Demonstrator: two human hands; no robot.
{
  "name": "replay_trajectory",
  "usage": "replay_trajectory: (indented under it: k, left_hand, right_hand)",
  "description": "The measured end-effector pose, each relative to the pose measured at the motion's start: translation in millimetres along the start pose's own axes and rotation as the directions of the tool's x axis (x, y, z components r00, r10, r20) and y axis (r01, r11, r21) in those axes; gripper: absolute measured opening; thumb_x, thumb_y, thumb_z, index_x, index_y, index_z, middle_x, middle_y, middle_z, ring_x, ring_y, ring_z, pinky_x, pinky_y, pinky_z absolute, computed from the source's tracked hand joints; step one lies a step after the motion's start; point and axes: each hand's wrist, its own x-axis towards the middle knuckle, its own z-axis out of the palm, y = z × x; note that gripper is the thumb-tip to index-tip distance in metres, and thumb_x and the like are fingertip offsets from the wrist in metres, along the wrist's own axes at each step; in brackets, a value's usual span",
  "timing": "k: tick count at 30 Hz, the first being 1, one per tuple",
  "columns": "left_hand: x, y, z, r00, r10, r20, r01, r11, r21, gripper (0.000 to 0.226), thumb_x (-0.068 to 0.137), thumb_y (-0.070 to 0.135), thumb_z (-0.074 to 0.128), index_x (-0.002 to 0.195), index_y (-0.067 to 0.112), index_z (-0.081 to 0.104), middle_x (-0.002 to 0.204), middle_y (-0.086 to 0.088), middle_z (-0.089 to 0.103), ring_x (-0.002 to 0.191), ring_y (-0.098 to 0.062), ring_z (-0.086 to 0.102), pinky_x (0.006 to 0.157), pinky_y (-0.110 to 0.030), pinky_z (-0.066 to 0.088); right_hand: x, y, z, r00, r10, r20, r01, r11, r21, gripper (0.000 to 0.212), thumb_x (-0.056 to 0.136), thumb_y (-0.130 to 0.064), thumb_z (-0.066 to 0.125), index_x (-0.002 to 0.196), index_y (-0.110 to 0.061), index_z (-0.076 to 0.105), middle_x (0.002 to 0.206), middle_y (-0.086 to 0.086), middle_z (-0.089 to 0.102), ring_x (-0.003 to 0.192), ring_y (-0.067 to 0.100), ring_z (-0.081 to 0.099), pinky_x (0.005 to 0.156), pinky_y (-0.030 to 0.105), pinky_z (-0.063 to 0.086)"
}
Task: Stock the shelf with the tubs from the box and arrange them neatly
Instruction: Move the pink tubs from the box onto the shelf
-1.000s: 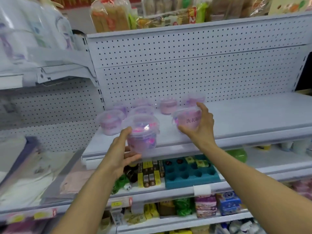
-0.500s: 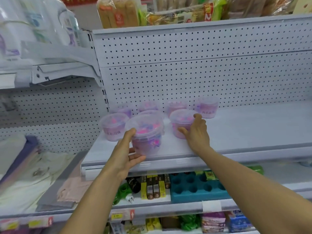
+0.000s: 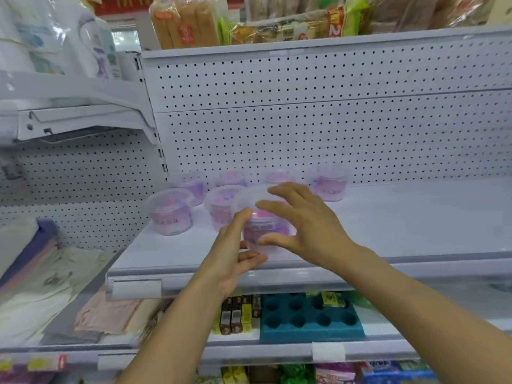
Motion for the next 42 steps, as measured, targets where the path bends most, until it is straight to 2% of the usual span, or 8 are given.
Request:
replay_trajectory:
  k: [8,10,13,18,26,33,37,42]
  left_hand:
    - [-1.9,-14.0,66.7,0.966,-0.086,0.246,0.011,0.957,0.291,0.057,0.079,0.071,0.053,0.117,0.028,0.056,0.124,-0.003,0.055,0.102,-0.020,0.064,0.092,-0.033,0.053]
    - [9.4,-23.4,72.0,0.978,0.127,0.164,-0.203,0.755,0.624,0.068,0.077,0.072,0.053,0.131,0.031,0.049,0.134,0.005,0.049,0.112,-0.015,0.058,0.097,-0.031,0.046]
    - [32.7,-28.5,70.1,0.798,0.582,0.158,-0.389,0.295,0.873,0.057,0.090,0.046,0.055,0.141,0.025,0.040,0.143,0.005,0.040,0.129,-0.015,0.040,0.097,-0.027,0.036]
    - [85.3,-30.3,58.1,0.759,0.564,0.325,-0.352,-0.065,0.934,0.052,0.097,0.020,0.048,0.147,0.021,0.034,0.156,-0.002,0.029,0.146,-0.021,0.017,0.117,-0.038,0.015]
    - [107.2,-24.5,70.3,0.763,0.603,0.234,-0.297,0.005,0.955,0.042,0.095,0.019,0.054,0.136,0.022,0.052,0.143,-0.003,0.047,0.132,-0.022,0.037,0.095,-0.042,0.044]
    - [110.7,-23.8,70.0,0.777,0.571,0.264,-0.276,-0.068,0.959,0.047,0.095,0.029,0.053,0.140,0.021,0.045,0.146,-0.003,0.043,0.134,-0.023,0.034,0.102,-0.038,0.036]
    - [101.3,-19.5,80.0,0.791,0.549,0.269,-0.232,-0.138,0.963,0.064,0.094,0.047,0.046,0.150,0.022,0.025,0.154,-0.002,0.032,0.144,-0.022,0.019,0.117,-0.046,0.009]
    - [56.2,-26.3,113.2,0.698,0.593,0.402,-0.420,-0.116,0.900,0.068,0.093,0.058,0.038,0.150,0.022,0.024,0.155,-0.003,0.030,0.145,-0.022,0.018,0.119,-0.047,0.008]
  right_hand:
    - [-50.7,71.2,-34.9,0.992,0.103,-0.078,-0.108,0.992,-0.069,0.036,0.082,-0.037,0.070,0.110,-0.015,0.070,0.097,-0.002,0.071,0.091,0.028,0.059,0.062,0.039,0.053]
    - [-64.6,94.8,-37.4,0.989,0.134,-0.067,-0.138,0.989,-0.056,0.033,0.082,-0.033,0.070,0.110,-0.015,0.070,0.100,-0.004,0.072,0.093,0.027,0.058,0.062,0.038,0.052]
    - [-75.6,126.6,-37.6,0.982,0.185,-0.046,-0.186,0.982,-0.019,0.031,0.083,-0.027,0.070,0.112,-0.018,0.069,0.108,-0.008,0.069,0.099,0.022,0.054,0.065,0.039,0.052]
    - [-77.1,167.2,-29.7,0.963,0.271,-0.013,-0.270,0.962,0.034,0.032,0.087,-0.016,0.065,0.119,-0.021,0.064,0.114,-0.005,0.064,0.113,0.018,0.053,0.077,0.039,0.052]
    - [-58.2,193.7,-10.8,0.947,0.307,0.095,-0.314,0.947,0.063,0.034,0.091,-0.017,0.059,0.125,-0.023,0.059,0.127,-0.005,0.058,0.122,0.013,0.046,0.087,0.032,0.047]
    - [-57.7,194.6,-8.9,0.934,0.328,0.140,-0.332,0.943,0.008,0.040,0.091,-0.025,0.059,0.130,-0.027,0.050,0.135,-0.006,0.051,0.127,0.012,0.042,0.088,0.031,0.045]
    - [-62.5,184.3,-25.3,0.891,0.299,0.341,-0.249,0.951,-0.183,0.068,0.091,-0.043,0.055,0.149,-0.028,0.023,0.158,-0.006,0.018,0.146,0.018,0.011,0.113,0.040,0.026]
    - [-96.0,157.2,-62.9,0.937,0.328,0.122,-0.295,0.927,-0.230,0.065,0.092,-0.043,0.055,0.148,-0.024,0.029,0.155,0.002,0.028,0.144,0.025,0.022,0.114,0.043,0.026]
